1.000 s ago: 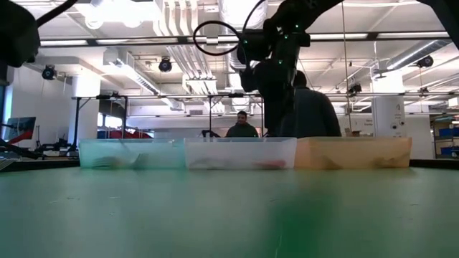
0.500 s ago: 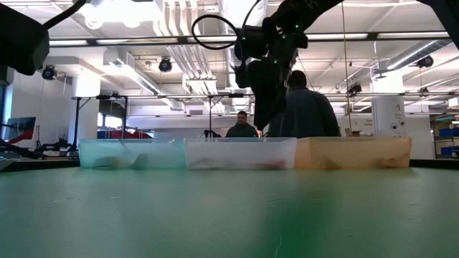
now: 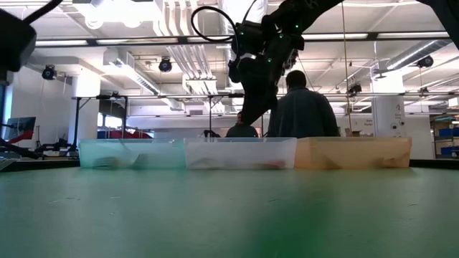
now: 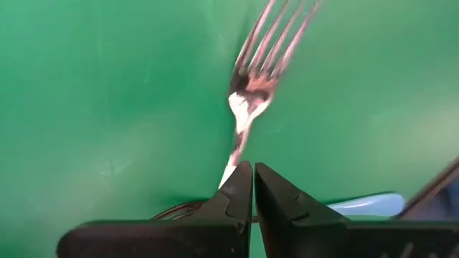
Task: Sort silverware by color (type)
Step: Put the orange fork into the white bin
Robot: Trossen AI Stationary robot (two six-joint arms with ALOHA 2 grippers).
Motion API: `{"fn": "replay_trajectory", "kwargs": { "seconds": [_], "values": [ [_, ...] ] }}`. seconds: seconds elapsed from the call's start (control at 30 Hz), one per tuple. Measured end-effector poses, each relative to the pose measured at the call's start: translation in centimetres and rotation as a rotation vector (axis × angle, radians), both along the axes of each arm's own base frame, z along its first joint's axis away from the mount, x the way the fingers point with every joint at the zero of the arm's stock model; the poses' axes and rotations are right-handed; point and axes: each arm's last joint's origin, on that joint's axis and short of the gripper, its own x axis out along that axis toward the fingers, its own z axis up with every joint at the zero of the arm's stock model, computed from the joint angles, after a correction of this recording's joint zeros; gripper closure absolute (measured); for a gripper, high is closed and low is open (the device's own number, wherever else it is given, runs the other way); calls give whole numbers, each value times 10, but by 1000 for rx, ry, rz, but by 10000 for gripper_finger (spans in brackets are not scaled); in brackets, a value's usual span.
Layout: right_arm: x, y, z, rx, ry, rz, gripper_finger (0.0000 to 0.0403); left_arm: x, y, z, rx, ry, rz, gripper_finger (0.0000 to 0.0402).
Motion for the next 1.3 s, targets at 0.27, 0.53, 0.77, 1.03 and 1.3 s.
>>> {"fn": "replay_trajectory", "kwargs": {
  "seconds": [0.27, 0.53, 0.77, 1.03, 1.3],
  "values": [
    [1, 0, 0, -2, -8, 0, 250, 0, -5, 4, 29, -58, 3, 397],
    [1, 0, 0, -3, -8, 0, 256, -1, -9, 4, 32, -98, 55, 312],
    [2, -1, 1, -7, -19, 0, 258, 2, -17, -15, 36, -27, 37, 263],
    [2, -1, 1, -8, -22, 0, 257, 4, -23, -35, 58, 92, -9, 268],
    [2, -1, 1, -9, -25, 0, 264, 4, -22, -37, 92, 96, -37, 324]
  ]
}}
